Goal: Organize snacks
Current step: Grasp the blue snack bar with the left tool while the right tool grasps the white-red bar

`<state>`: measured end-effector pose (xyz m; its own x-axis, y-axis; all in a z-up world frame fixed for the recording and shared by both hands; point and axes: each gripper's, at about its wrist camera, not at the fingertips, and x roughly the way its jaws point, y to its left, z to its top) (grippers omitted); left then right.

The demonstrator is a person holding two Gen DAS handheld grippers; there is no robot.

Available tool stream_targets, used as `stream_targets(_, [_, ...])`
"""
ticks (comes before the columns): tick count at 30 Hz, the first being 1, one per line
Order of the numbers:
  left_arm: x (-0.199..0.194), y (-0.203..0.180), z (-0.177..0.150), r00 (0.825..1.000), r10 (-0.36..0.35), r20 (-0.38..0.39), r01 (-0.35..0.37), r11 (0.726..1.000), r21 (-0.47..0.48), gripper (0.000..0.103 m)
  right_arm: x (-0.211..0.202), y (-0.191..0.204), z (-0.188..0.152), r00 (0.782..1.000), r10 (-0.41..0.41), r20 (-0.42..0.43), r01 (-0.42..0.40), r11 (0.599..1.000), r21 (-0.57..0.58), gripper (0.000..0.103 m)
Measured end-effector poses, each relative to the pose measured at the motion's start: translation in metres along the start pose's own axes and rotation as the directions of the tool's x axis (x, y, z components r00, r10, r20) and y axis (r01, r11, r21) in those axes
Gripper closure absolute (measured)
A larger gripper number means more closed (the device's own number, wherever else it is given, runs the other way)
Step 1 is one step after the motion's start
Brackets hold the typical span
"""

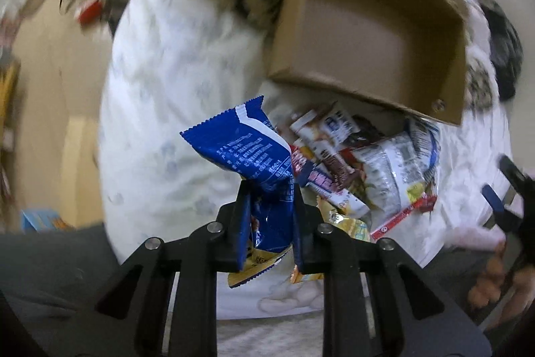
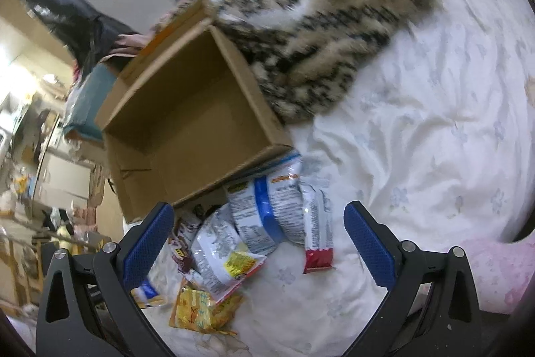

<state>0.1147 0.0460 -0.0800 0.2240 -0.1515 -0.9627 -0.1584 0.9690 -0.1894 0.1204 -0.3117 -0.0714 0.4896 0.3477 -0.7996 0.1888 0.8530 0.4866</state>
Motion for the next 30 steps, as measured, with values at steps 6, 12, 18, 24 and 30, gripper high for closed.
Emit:
stream_targets(6, [-0.013,-0.016,0.012,0.996,0.027,0.09,-0.039,0.991,0.131,0.086,0.046,-0.002,0.006,0.986,-0.059,-0.158,0.059,0.998,-0.008,0.007])
stream_targets(12, [0.004,-0.006,0.012,0.998,0.01,0.066,-0.016,0.995,0.098,0.086,0.075,0.014,0.005,0.975,-0.066,-0.213,0.049,0.995,-0.083,0.022])
stream_targets(18, [0.006,-0.003,0.013,0.997,-0.003,0.075,-0.003,0.997,0.08,0.086,0.073,-0.019,0.006,0.957,-0.187,-0.221,0.184,0.982,-0.034,0.026])
stream_targets(24, [0.005,-0.008,0.018,0.996,-0.024,0.081,0.018,0.997,0.076,0.086,0.1,-0.033,-0.009,0.893,-0.287,-0.347,0.271,0.958,-0.096,0.058])
stream_targets(30, [0.004,-0.007,0.018,0.996,-0.031,0.08,0.026,0.997,0.069,0.086,0.085,-0.044,-0.007,0.905,-0.291,-0.309,0.28,0.957,-0.081,0.087])
